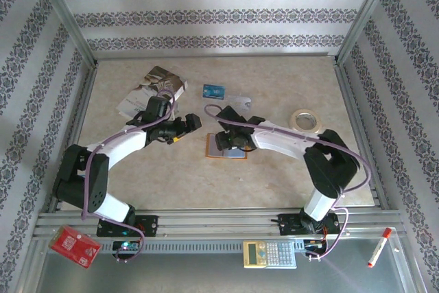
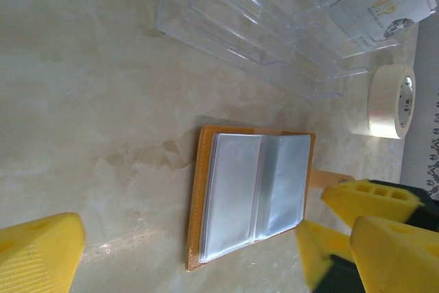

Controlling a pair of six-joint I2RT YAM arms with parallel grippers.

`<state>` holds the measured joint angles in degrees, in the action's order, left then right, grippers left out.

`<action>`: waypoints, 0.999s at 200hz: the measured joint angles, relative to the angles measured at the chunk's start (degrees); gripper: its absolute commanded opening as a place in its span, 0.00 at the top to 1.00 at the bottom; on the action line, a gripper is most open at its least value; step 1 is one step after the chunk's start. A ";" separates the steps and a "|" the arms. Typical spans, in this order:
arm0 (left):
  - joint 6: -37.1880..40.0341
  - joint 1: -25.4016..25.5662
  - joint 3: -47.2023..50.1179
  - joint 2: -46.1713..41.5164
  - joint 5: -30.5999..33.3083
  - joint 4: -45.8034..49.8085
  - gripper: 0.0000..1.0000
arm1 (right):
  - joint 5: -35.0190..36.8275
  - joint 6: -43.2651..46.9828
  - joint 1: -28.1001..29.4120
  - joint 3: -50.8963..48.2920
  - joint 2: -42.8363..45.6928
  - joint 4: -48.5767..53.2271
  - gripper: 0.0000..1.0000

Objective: Take the credit cards out of the card holder

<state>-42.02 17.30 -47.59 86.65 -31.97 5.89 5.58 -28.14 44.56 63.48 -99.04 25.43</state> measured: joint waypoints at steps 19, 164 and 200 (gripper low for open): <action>-0.57 0.00 0.26 1.20 -0.44 -0.79 0.07 | 1.42 -0.02 0.76 0.70 -3.23 0.04 0.46; -2.01 0.33 1.14 2.69 -2.14 -1.46 0.44 | 7.13 -0.35 3.43 4.04 -9.68 0.44 0.59; -3.06 1.81 1.14 3.56 -3.65 -1.57 0.51 | 5.35 -0.04 1.60 0.63 -7.85 -2.80 0.63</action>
<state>-45.08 19.11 -46.46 90.21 -35.62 4.32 10.94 -28.18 46.15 64.12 -106.89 22.63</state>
